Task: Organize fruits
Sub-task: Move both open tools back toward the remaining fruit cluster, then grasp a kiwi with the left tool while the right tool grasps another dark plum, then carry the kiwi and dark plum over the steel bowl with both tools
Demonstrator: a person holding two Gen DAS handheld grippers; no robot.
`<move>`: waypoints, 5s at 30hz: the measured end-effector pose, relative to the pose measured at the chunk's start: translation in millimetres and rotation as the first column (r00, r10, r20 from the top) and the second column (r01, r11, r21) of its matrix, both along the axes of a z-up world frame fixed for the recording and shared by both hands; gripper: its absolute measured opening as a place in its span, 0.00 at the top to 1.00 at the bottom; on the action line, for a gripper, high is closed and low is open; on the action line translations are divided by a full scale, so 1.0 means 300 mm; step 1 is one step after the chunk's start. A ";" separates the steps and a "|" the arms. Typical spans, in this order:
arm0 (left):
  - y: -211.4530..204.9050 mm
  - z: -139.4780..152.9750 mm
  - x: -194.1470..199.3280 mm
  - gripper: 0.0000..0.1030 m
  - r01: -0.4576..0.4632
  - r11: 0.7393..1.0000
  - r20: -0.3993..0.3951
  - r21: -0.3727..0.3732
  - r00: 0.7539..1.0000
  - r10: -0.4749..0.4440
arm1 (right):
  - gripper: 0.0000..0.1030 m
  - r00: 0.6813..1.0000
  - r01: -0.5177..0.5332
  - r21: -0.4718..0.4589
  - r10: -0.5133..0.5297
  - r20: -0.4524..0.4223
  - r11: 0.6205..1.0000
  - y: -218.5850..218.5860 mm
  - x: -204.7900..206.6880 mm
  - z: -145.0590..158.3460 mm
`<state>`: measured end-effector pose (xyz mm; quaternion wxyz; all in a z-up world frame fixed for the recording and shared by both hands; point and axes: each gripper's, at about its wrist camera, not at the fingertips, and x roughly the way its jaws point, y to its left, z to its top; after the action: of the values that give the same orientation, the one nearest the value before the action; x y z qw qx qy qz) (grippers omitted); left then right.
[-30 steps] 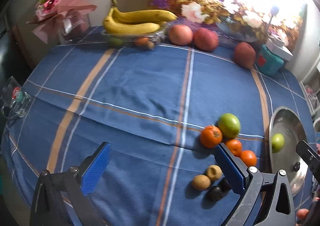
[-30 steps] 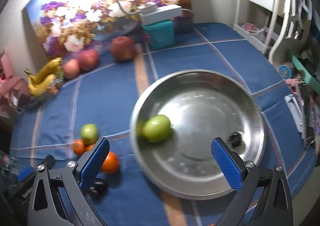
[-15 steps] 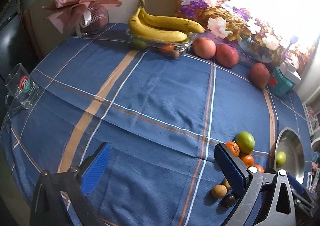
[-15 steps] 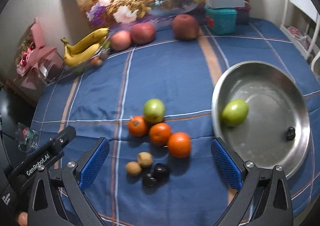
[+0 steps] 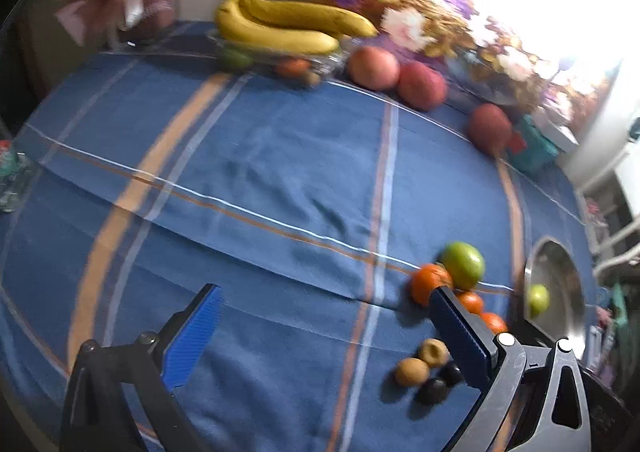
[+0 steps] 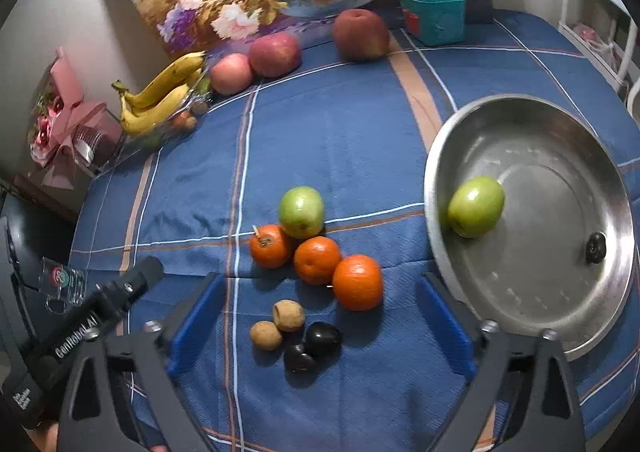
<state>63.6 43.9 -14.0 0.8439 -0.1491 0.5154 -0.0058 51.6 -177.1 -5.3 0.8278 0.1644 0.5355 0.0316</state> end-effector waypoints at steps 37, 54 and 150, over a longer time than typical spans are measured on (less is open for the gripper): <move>-0.107 -0.138 0.006 0.16 0.107 0.994 -0.210 -0.009 0.972 -0.107 | 0.61 0.965 -0.102 0.021 0.104 -0.242 0.995 0.135 -0.030 -0.193; -0.105 -0.130 0.004 0.16 0.088 0.996 -0.208 -0.028 0.974 -0.092 | 0.68 0.964 -0.076 0.083 0.094 -0.249 0.994 0.079 -0.048 -0.192; -0.299 0.024 0.022 0.71 0.226 0.967 -0.030 -0.117 0.972 -0.231 | 0.75 0.960 0.273 0.014 -0.271 -0.070 0.962 -0.427 -0.104 0.029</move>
<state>70.2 -45.7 -6.7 0.8163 -0.1363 0.5463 -0.1289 20.4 -305.4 3.3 0.8037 0.2472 0.5351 -0.0819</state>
